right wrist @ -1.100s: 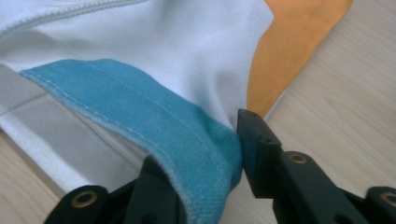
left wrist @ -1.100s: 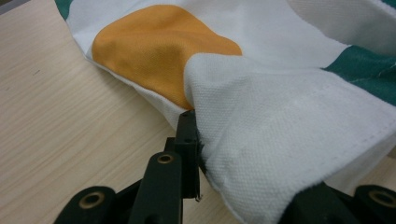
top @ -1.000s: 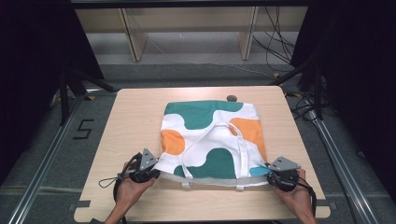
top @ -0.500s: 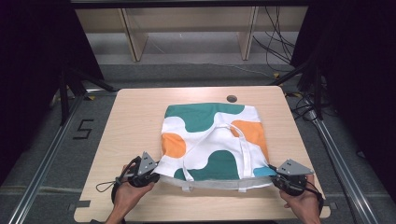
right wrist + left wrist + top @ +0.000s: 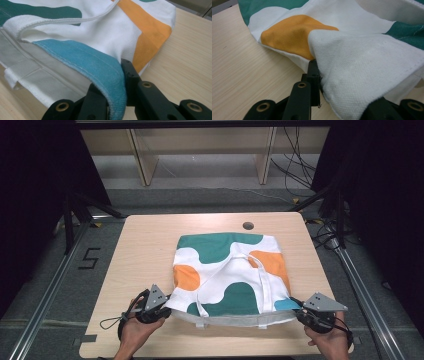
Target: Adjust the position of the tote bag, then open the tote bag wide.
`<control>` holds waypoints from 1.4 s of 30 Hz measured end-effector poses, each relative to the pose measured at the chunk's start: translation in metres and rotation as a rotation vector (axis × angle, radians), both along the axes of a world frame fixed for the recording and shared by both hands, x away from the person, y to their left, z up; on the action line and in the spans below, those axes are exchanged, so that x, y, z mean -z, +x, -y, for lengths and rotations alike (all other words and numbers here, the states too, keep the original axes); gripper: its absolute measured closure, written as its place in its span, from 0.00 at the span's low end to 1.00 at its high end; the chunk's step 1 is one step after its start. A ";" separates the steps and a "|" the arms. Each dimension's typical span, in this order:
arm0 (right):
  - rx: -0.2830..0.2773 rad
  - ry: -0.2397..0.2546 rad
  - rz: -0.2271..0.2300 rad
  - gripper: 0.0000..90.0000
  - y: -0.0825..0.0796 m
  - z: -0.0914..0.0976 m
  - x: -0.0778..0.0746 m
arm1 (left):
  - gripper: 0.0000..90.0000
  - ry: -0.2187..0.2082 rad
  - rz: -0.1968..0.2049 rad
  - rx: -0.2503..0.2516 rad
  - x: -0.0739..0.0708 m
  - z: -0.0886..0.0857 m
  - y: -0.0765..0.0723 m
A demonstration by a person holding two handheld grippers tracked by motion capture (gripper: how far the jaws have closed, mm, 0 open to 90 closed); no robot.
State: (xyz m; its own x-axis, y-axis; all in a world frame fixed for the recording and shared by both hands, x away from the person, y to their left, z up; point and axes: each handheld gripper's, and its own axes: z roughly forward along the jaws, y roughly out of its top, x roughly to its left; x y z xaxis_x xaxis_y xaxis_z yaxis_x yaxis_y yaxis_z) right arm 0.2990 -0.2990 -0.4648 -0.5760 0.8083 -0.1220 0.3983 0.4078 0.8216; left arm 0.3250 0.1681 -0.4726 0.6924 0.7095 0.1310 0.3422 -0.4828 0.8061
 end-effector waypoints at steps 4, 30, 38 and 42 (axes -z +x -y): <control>-0.016 -0.007 0.012 0.93 0.000 0.003 0.000 | 0.83 0.020 0.015 0.007 0.000 0.001 -0.004; -0.010 0.023 0.041 0.93 -0.006 0.009 -0.003 | 0.83 -0.011 0.052 0.026 -0.008 0.008 -0.018; 0.000 0.027 0.038 0.93 -0.010 0.004 -0.008 | 0.86 -0.033 0.078 -0.001 -0.015 0.006 -0.019; -0.009 0.031 0.070 0.94 -0.007 0.005 -0.013 | 0.87 -0.042 0.100 -0.005 -0.018 0.006 -0.019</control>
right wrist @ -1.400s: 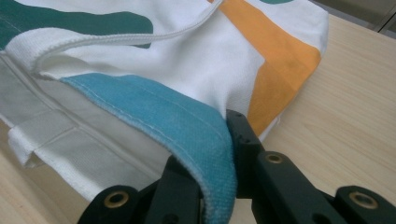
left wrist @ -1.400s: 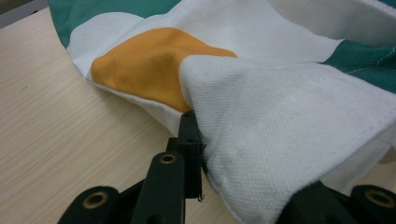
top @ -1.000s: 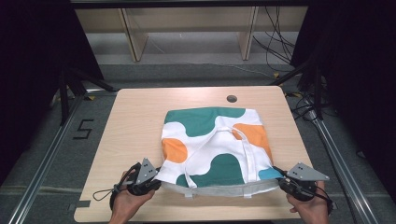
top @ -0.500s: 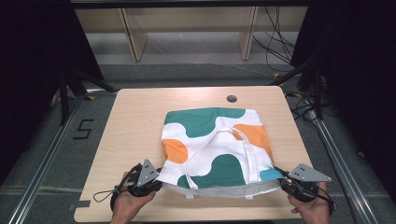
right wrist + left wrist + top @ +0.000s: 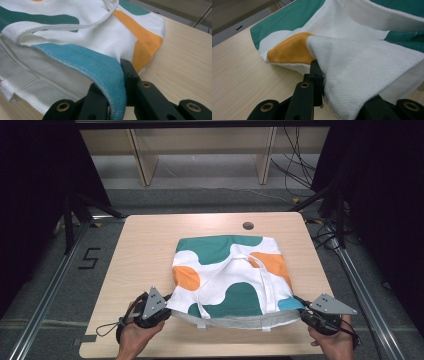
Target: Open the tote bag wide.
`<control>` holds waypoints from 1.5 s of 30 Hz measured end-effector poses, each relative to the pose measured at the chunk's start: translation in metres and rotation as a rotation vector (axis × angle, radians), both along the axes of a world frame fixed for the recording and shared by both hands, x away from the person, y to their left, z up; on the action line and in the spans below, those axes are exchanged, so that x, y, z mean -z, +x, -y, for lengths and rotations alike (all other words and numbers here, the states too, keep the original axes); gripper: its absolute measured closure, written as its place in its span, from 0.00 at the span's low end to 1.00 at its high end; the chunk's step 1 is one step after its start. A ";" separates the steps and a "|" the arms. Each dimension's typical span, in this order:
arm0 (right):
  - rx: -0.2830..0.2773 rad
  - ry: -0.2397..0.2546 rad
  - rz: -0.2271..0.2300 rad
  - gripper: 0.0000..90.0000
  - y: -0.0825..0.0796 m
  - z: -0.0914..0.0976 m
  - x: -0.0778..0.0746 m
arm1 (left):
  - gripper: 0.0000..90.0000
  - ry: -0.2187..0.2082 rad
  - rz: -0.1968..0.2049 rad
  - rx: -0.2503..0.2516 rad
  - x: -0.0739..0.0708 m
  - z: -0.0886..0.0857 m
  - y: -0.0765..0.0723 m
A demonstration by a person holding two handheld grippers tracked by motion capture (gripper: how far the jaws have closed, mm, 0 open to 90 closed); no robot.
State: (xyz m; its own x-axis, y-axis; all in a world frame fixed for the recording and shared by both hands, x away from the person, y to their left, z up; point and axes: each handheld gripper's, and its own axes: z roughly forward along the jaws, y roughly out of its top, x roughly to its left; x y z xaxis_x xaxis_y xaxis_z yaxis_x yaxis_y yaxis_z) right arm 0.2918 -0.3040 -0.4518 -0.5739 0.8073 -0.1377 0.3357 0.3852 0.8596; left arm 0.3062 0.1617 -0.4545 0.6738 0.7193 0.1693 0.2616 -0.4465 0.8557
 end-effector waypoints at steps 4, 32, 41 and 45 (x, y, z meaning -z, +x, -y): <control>0.009 0.012 0.007 0.94 0.001 0.000 -0.006 | 0.87 0.014 0.027 0.011 -0.005 0.000 0.001; -0.041 0.097 0.157 0.98 0.022 -0.011 -0.082 | 0.88 -0.069 0.254 -0.012 -0.080 -0.006 0.008; -0.054 0.116 0.187 0.98 0.027 -0.006 -0.101 | 0.89 -0.090 0.306 -0.014 -0.101 -0.004 0.010; -0.031 0.159 0.180 0.98 0.026 -0.004 -0.112 | 0.89 -0.111 0.332 -0.008 -0.113 -0.006 0.011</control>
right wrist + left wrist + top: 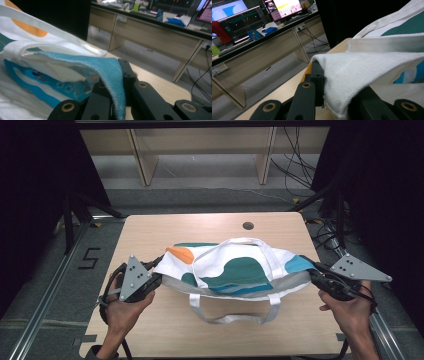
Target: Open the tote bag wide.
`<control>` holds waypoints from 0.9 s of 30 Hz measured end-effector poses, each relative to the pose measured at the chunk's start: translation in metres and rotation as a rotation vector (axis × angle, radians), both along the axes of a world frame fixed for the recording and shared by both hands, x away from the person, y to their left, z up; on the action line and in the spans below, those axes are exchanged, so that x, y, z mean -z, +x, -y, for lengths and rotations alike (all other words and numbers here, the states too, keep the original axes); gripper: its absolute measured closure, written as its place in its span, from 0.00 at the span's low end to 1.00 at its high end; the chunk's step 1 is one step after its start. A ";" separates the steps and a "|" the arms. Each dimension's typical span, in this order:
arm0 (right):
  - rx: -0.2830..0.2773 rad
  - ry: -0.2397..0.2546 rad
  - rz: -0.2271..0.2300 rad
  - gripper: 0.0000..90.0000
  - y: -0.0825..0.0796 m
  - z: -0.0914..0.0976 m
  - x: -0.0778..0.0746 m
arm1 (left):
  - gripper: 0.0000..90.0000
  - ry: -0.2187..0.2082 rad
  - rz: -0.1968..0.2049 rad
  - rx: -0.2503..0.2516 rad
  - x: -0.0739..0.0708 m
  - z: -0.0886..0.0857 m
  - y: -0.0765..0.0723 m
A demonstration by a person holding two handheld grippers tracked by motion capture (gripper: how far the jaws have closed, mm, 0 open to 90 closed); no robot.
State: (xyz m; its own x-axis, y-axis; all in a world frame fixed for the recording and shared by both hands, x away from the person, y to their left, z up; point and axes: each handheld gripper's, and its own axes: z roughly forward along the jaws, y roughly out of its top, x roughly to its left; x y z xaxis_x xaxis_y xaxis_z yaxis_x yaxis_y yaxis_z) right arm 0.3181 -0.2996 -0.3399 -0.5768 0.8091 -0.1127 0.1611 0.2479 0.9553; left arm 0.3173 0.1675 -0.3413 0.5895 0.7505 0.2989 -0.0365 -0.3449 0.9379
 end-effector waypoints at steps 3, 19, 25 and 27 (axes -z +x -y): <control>-0.005 -0.005 0.038 0.98 -0.001 0.002 -0.012 | 0.89 -0.001 0.027 0.007 -0.011 -0.001 -0.001; -0.052 -0.004 0.107 0.98 0.009 0.004 -0.058 | 0.89 -0.143 -0.005 0.041 -0.039 -0.012 0.007; -0.049 0.051 0.072 0.98 0.028 0.005 -0.046 | 0.89 -0.161 -0.054 0.026 -0.026 -0.015 0.025; -0.051 0.029 0.058 0.98 0.029 0.002 -0.044 | 0.89 -0.133 -0.078 0.020 -0.020 -0.017 0.027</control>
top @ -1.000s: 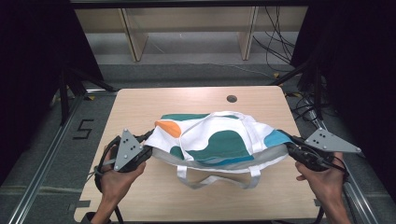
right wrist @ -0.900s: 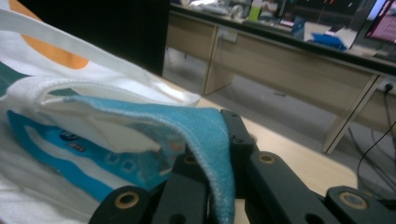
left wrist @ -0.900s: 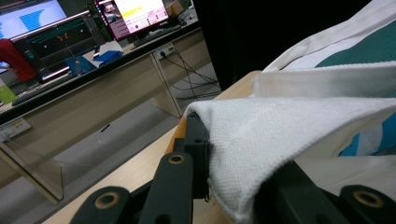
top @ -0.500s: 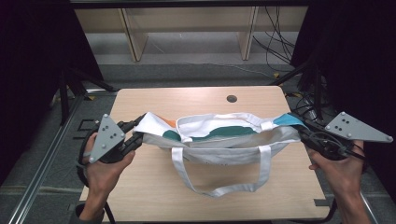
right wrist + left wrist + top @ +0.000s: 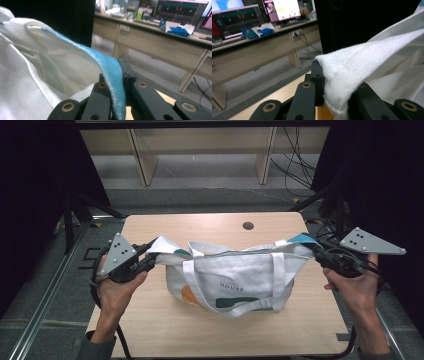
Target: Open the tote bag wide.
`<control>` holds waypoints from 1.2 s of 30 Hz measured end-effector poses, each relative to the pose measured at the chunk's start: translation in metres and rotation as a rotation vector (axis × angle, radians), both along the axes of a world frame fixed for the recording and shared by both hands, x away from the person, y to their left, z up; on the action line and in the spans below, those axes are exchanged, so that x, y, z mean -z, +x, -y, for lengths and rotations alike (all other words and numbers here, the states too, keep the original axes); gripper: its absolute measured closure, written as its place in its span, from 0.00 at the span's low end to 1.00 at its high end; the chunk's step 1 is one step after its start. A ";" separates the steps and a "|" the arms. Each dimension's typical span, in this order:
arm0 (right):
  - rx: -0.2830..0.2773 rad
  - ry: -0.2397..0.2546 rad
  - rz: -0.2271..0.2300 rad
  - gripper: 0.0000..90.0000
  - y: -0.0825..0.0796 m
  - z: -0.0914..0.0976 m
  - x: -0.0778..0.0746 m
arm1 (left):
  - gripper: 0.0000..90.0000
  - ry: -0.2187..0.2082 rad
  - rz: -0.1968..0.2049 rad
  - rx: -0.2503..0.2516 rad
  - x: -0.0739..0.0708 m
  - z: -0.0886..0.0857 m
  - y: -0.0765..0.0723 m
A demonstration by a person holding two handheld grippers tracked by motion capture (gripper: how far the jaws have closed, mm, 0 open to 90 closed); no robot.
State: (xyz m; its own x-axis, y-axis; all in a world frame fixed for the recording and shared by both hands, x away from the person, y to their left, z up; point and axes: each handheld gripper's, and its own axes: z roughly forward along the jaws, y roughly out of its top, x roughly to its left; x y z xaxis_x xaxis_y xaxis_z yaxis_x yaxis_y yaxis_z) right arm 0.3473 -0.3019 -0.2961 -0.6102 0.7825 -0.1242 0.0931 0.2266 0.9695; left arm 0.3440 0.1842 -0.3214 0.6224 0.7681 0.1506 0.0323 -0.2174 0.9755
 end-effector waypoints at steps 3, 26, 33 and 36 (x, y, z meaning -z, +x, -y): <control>0.005 -0.024 -0.020 0.98 0.003 -0.001 0.008 | 0.88 0.024 -0.032 -0.006 0.014 -0.001 0.000; 0.052 -0.117 -0.107 0.98 0.022 -0.011 0.080 | 0.85 0.127 -0.296 0.040 0.105 0.004 0.043; 0.049 -0.145 -0.128 0.98 0.023 -0.010 0.092 | 0.85 0.149 -0.315 0.069 0.117 0.004 0.042; 0.048 -0.155 -0.147 0.98 0.025 -0.010 0.098 | 0.84 0.147 -0.351 0.070 0.124 0.007 0.041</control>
State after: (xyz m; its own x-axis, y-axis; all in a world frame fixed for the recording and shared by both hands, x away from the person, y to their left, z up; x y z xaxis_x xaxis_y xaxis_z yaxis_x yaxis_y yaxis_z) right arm 0.3720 -0.2918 -0.3945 -0.5928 0.7897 -0.1583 0.2451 0.3641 0.8985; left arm 0.3849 0.1773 -0.4457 0.7060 0.7078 0.0243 0.3390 -0.3678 0.8659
